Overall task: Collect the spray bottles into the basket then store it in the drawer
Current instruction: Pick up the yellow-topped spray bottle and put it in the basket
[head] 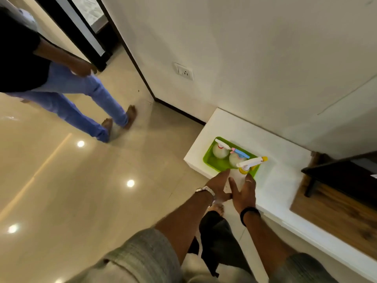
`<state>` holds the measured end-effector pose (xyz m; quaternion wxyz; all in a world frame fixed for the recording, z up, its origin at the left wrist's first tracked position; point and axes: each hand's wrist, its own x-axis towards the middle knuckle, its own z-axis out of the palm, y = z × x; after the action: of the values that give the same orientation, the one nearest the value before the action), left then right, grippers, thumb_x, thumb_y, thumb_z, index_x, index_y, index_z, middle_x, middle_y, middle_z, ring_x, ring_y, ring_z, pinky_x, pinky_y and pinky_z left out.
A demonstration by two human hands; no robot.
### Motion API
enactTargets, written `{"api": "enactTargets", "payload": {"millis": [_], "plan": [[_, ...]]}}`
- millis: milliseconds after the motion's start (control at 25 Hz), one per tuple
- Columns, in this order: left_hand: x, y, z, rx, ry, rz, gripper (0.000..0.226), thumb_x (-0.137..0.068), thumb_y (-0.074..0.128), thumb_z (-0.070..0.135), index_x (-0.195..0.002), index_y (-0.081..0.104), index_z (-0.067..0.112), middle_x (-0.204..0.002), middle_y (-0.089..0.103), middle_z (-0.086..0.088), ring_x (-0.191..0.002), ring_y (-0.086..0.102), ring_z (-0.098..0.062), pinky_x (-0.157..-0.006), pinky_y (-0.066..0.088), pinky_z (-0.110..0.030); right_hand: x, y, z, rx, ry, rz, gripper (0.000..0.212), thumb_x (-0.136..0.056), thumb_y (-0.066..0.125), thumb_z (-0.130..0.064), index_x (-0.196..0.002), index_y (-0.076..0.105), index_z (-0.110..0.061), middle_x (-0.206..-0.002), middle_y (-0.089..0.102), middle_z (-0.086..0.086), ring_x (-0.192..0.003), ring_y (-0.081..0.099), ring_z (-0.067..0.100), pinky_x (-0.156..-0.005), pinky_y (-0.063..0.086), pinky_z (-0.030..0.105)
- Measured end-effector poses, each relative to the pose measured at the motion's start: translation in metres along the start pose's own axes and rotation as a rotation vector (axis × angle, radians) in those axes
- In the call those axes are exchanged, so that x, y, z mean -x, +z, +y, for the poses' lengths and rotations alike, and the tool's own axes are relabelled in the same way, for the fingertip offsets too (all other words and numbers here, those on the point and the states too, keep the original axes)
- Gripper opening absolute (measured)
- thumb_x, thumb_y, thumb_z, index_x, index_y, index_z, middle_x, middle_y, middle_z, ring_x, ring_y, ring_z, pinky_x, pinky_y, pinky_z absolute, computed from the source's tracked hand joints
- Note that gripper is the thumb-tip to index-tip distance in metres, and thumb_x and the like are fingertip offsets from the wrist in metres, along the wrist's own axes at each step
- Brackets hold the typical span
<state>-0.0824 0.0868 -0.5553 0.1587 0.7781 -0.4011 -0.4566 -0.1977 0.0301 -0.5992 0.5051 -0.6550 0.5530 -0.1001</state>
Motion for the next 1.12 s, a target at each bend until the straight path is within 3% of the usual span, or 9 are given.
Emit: {"api": "enactTargets", "payload": {"millis": [200,320,520,640,720,880,1040,1120], "plan": [[-0.068,0.026,-0.024,-0.118,0.047,-0.083,0.097,-0.088,0.070,0.034,-0.160,0.008,0.012,-0.167,0.018,-0.010,-0.154,0.021,-0.026,-0.123,0.023,-0.034,-0.062,-0.002,0.048,0.027,0.034,0.129,0.063,-0.087,0.074,-0.033,-0.139,0.049,-0.008,-0.142,0.044,0.015,-0.131,0.049,0.035,-0.108,0.041,0.042],[-0.110,0.045,-0.061,-0.330,0.101,-0.114,0.087,-0.094,0.057,0.033,-0.160,0.006,0.011,-0.169,0.007,-0.010,-0.157,0.006,-0.028,-0.127,0.012,-0.039,-0.098,0.012,0.089,0.025,0.078,0.231,0.061,-0.088,0.071,-0.038,-0.142,0.050,-0.019,-0.137,0.043,0.006,-0.128,0.051,0.031,-0.106,0.041,0.044],[-0.151,0.060,-0.121,-0.579,0.162,-0.210,0.082,-0.098,0.046,0.036,-0.160,-0.003,0.013,-0.169,-0.009,-0.010,-0.157,-0.010,-0.031,-0.128,-0.003,-0.045,-0.130,0.044,0.123,0.034,0.004,0.273,0.055,-0.084,0.059,-0.062,-0.127,0.048,-0.030,-0.130,0.045,0.000,-0.124,0.052,0.027,-0.103,0.046,0.043],[-0.162,0.067,-0.135,-0.672,0.200,-0.222,0.083,-0.099,0.044,0.037,-0.160,-0.007,0.011,-0.168,-0.017,-0.012,-0.155,-0.016,-0.032,-0.127,-0.008,-0.048,-0.131,0.054,0.134,0.069,0.034,0.295,0.055,-0.089,0.060,-0.057,-0.132,0.051,-0.025,-0.136,0.047,-0.004,-0.127,0.052,0.024,-0.097,0.045,0.032],[-0.170,0.071,-0.138,-0.706,0.193,-0.164,0.086,-0.097,0.042,0.042,-0.159,-0.008,0.009,-0.166,-0.021,-0.013,-0.154,-0.021,-0.034,-0.126,-0.009,-0.051,-0.131,0.059,0.142,0.112,0.017,0.321,0.055,-0.090,0.058,-0.057,-0.133,0.052,-0.022,-0.142,0.050,-0.004,-0.131,0.049,0.023,-0.103,0.040,0.029],[-0.179,0.082,-0.145,-0.697,0.180,-0.102,0.089,-0.094,0.041,0.048,-0.159,-0.007,0.010,-0.166,-0.022,-0.012,-0.153,-0.022,-0.034,-0.126,-0.006,-0.053,-0.130,0.076,0.162,0.372,0.034,0.374,0.045,-0.090,0.062,-0.043,-0.129,0.050,-0.025,-0.154,0.046,0.003,-0.148,0.028,0.022,-0.114,0.025,0.056],[-0.183,0.084,-0.153,-0.684,0.225,-0.061,0.089,-0.093,0.044,0.048,-0.160,-0.002,0.010,-0.168,-0.017,-0.010,-0.155,-0.018,-0.032,-0.126,0.000,-0.052,-0.133,0.087,0.168,0.419,0.094,0.399,0.051,-0.092,0.048,-0.056,-0.127,0.051,-0.019,-0.155,0.046,0.007,-0.152,0.014,0.017,-0.116,0.019,0.060],[-0.182,0.082,-0.156,-0.652,0.247,-0.037,0.091,-0.092,0.046,0.047,-0.160,-0.002,0.010,-0.168,-0.018,-0.009,-0.155,-0.018,-0.031,-0.126,0.002,-0.052,-0.131,0.088,0.165,0.374,0.098,0.395,0.050,-0.092,0.050,-0.055,-0.129,0.048,-0.021,-0.159,0.040,0.006,-0.153,0.011,0.017,-0.118,0.017,0.059]]}}
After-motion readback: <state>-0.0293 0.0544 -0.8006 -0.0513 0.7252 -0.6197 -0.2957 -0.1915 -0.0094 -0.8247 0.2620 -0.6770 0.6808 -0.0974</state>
